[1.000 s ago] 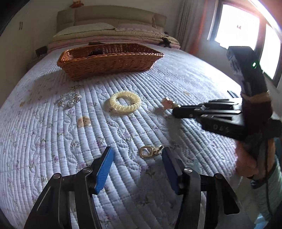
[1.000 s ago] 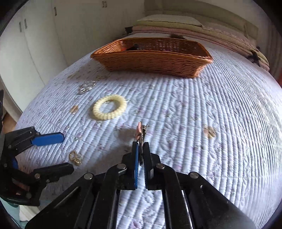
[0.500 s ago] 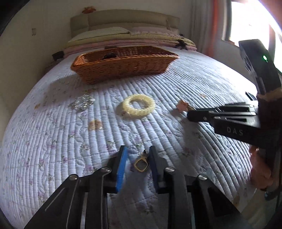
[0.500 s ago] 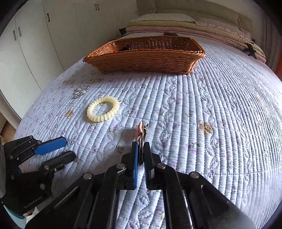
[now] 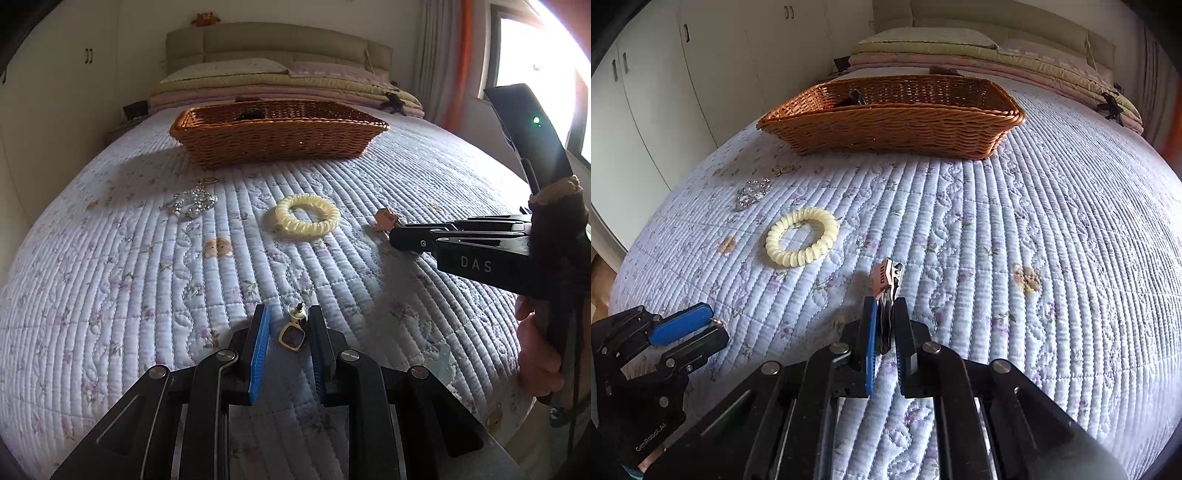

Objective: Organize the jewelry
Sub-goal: 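Grasp the gold square pendant with the left gripper while the right gripper holds the keys, then carry the keys and gold pendant into the basket while both grippers open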

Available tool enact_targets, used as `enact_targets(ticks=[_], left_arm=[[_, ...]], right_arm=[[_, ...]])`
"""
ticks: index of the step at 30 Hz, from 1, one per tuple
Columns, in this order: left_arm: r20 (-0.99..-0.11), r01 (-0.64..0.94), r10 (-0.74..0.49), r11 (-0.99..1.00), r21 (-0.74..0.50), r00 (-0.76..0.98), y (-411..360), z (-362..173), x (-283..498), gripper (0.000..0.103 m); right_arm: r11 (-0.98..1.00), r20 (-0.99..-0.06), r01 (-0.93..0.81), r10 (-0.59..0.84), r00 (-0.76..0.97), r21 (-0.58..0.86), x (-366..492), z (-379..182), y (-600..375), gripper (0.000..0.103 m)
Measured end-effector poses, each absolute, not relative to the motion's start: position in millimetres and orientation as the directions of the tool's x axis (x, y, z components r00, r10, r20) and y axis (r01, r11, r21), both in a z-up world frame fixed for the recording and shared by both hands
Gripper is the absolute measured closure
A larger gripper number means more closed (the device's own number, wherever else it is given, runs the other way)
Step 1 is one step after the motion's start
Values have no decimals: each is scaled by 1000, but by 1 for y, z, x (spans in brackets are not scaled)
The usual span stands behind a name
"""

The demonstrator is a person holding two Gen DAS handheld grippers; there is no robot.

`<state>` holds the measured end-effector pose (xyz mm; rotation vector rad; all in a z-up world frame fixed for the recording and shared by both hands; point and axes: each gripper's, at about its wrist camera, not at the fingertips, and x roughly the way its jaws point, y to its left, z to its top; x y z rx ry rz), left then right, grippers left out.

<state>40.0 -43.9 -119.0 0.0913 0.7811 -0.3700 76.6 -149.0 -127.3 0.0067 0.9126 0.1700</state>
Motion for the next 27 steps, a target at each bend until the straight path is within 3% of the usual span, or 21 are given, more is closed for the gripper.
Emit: enact_targets(ticks=[3, 13, 21, 27], left_arm=[[-695, 359, -292, 932, -52, 657, -44, -118, 39, 88], [-655, 356, -350, 925, -131, 670, -30, -111, 40, 88], [-665, 345, -351, 927, -146, 660, -25, -112, 46, 88], [-617, 362, -369, 921, -144, 695, -22, -100, 36, 88]], right_arm=[[985, -781, -152, 162, 603, 87, 76, -127, -149, 99], [981, -754, -152, 192, 628, 123, 67, -121, -155, 99], [981, -744, -143, 191, 640, 128, 65, -118, -156, 99], [978, -727, -151, 210, 654, 146, 63, -114, -158, 99]])
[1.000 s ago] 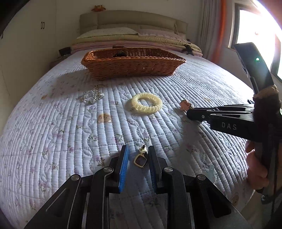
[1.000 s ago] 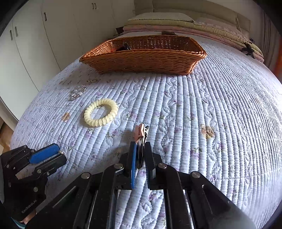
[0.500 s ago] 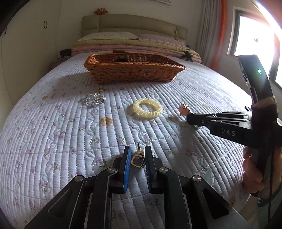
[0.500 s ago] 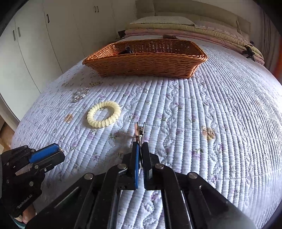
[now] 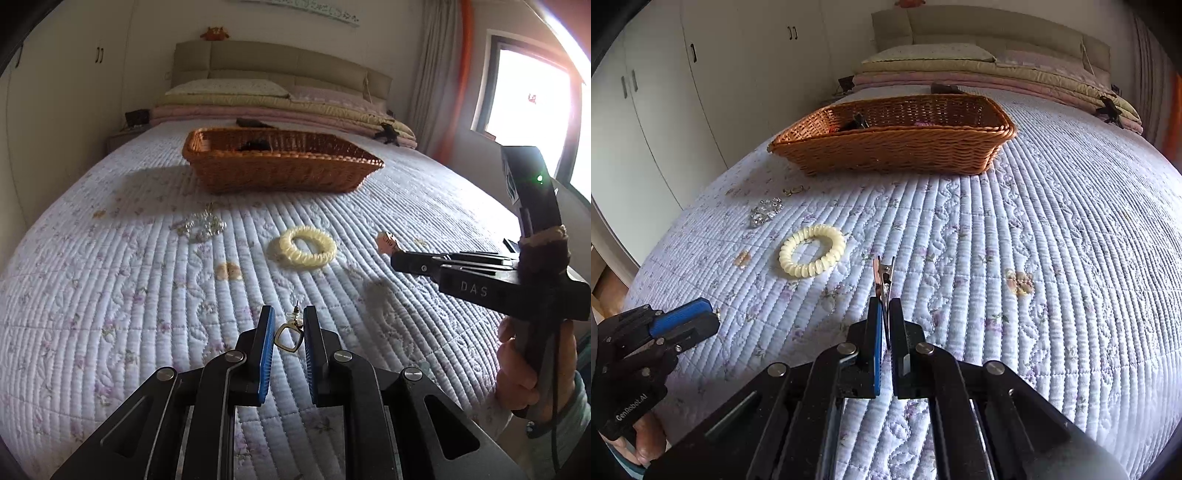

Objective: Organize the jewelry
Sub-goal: 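Carry the keys and gold pendant into the basket while both grippers open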

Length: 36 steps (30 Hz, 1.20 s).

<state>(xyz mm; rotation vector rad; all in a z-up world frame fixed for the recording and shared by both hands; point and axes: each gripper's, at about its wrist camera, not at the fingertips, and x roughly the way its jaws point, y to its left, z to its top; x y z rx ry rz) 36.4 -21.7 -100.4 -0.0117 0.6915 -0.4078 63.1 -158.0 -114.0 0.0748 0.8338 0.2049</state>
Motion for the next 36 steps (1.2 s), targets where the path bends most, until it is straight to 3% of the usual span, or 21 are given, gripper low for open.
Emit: enact_targets(ticks=[11, 20, 26, 31, 36], left_arm=[[-500, 350, -374, 925, -146, 781, -11, -47, 40, 88], [-400, 395, -423, 906, -154, 813, -21, 26, 114, 88], [-429, 416, -483, 876, -245, 763, -38, 37, 204, 88], [-511, 377, -517, 854, -357, 687, -59, 10, 291, 88], [-577, 330, -499, 865, -379, 647, -82, -24, 337, 88]], right_arm=[[977, -650, -126, 207, 731, 169, 53, -76, -166, 99], [983, -592, -100, 175, 787, 157, 114, -8, -174, 99], [972, -631, -83, 206, 748, 219, 204, -1, -186, 99], [974, -698, -33, 184, 692, 225, 273, -26, -194, 99], [975, -765, 1, 172, 621, 220, 312, -63, -201, 99]])
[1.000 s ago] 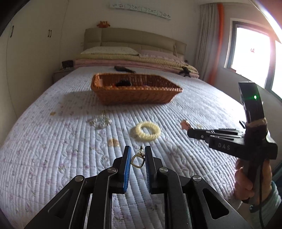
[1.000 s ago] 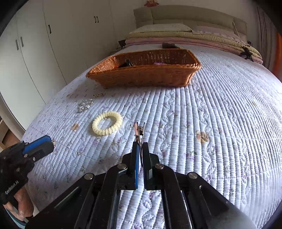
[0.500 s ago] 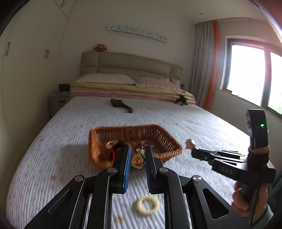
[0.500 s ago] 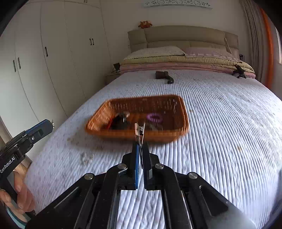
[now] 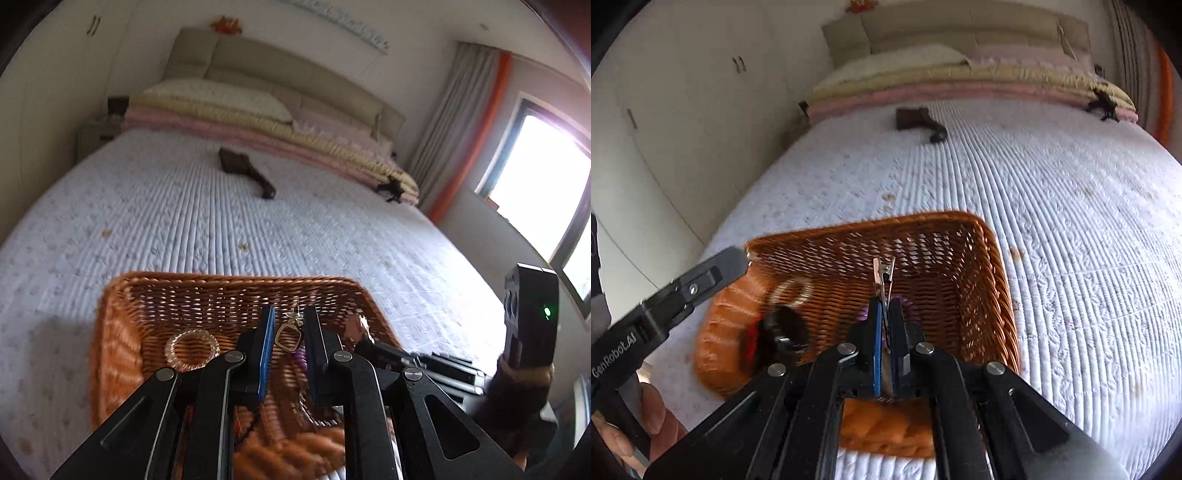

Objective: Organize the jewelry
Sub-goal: 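Carry the keys and gold pendant into the basket while both grippers open, then move both open grippers back toward the crystal and cream bracelets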

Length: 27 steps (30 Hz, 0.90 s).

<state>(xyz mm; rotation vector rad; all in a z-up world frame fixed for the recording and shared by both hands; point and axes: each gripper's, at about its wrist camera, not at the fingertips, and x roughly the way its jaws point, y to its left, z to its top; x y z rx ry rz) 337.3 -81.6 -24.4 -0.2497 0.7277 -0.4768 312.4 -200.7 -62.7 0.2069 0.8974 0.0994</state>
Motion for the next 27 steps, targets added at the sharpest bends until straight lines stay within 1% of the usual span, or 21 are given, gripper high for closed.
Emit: enact_targets(ticks=[2, 6, 9, 16, 17, 18, 19, 20, 25, 26, 27], left_arm=[[-602, 305, -492, 868, -392, 629, -86, -37, 349, 88], [-619, 287, -497, 865, -412, 608, -91, -52, 356, 88], [-638, 284, -491, 869, -405, 593, -93, -59, 358, 87], [-648, 293, -504, 862, -413, 571, -95, -64, 361, 85], [-646, 291, -506, 861, -417, 572, -94, -64, 361, 83], [-647, 286, -504, 862, -418, 572, -93, -62, 360, 71], [-650, 280, -501, 864, -419, 572, -91, -62, 361, 56], [-642, 278, -504, 861, -426, 578, -88, -59, 358, 53], [-607, 298, -504, 861, -413, 615, -72, -36, 327, 53], [-594, 306, -507, 859, -412, 624, -67, -30, 318, 53], [-581, 311, -508, 858, -409, 636, -61, -22, 306, 53]], right_arm=[[978, -783, 10, 162, 601, 210, 314, -73, -199, 99], [982, -807, 8, 152, 571, 191, 321, -88, -199, 99], [987, -811, -7, 135, 570, 159, 321, -92, -197, 99], [985, -807, -12, 146, 572, 169, 317, -92, -198, 98], [984, -802, -19, 156, 577, 178, 315, -90, -198, 98], [982, -797, -28, 166, 581, 184, 312, -88, -198, 98], [982, -792, -34, 172, 585, 187, 311, -86, -198, 98], [980, -784, -41, 180, 594, 194, 306, -83, -198, 98], [975, -749, -53, 199, 632, 215, 280, -64, -202, 96], [976, -743, -54, 195, 640, 210, 274, -60, -202, 95], [978, -737, -54, 189, 649, 203, 267, -56, -201, 89]])
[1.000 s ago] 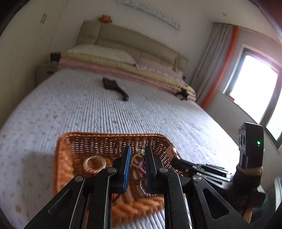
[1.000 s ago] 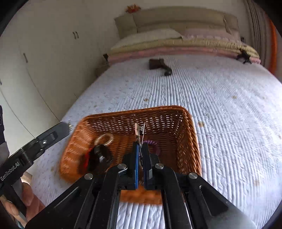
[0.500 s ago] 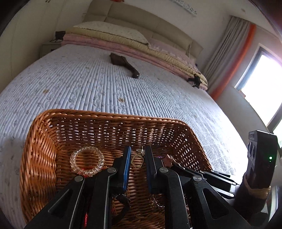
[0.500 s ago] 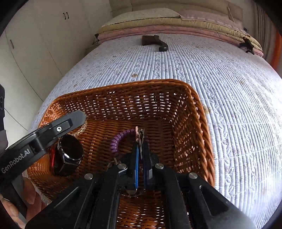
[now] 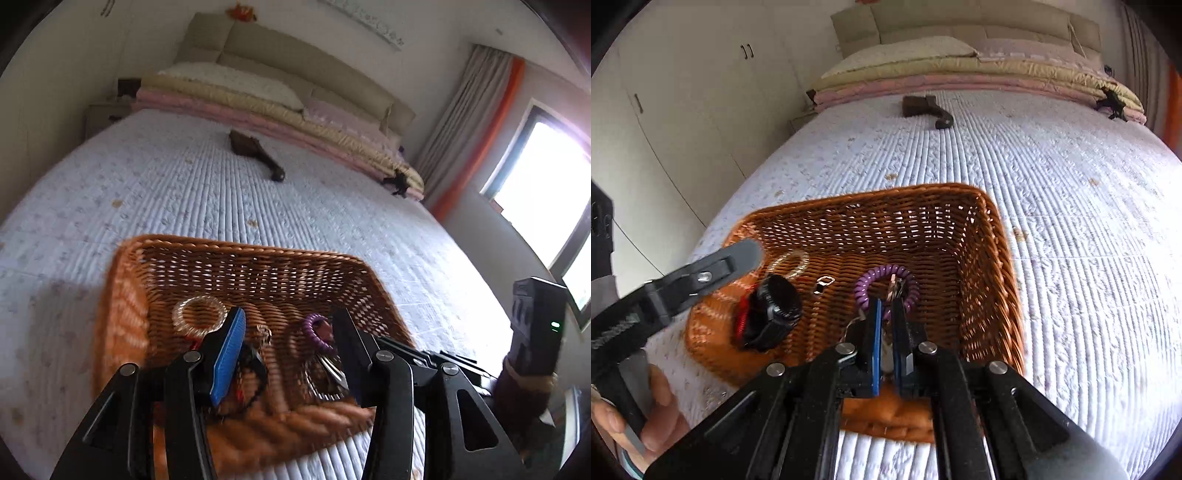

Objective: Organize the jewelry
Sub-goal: 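Move both open grippers back toward the crystal and cream bracelets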

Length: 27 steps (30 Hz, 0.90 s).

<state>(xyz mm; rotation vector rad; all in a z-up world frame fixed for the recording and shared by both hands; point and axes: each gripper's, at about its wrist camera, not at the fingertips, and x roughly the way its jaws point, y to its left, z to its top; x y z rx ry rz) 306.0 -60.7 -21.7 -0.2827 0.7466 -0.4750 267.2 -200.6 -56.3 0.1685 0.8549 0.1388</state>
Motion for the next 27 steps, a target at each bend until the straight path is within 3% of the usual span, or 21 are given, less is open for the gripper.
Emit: enact_targets(ticks=[1, 3, 5, 9, 19, 27], left_arm=[[-573, 314, -505, 860, -403, 645, -56, -15, 296, 52], [-554, 327, -500, 862, -386, 665, -44, -1, 273, 52], [-534, 340, -494, 867, -365, 686, -29, 13, 248, 51], [-494, 359, -491, 868, -343, 718, 3, 36, 197, 33], [-363, 344, -458, 877, -336, 812, 73, 60, 87, 33], [-417, 302, -401, 910, -285, 816, 73, 20, 72, 33]], right_arm=[[979, -728, -52, 181, 661, 196, 257, -51, -199, 79], [978, -704, -55, 185, 685, 203, 238, -39, -197, 70], [975, -682, -59, 193, 705, 216, 217, -28, -195, 70], [969, -624, -95, 219, 750, 226, 168, 3, -185, 70], [972, -498, -170, 230, 836, 163, 67, 33, -141, 70], [966, -534, -199, 258, 805, 166, 63, -12, -123, 70]])
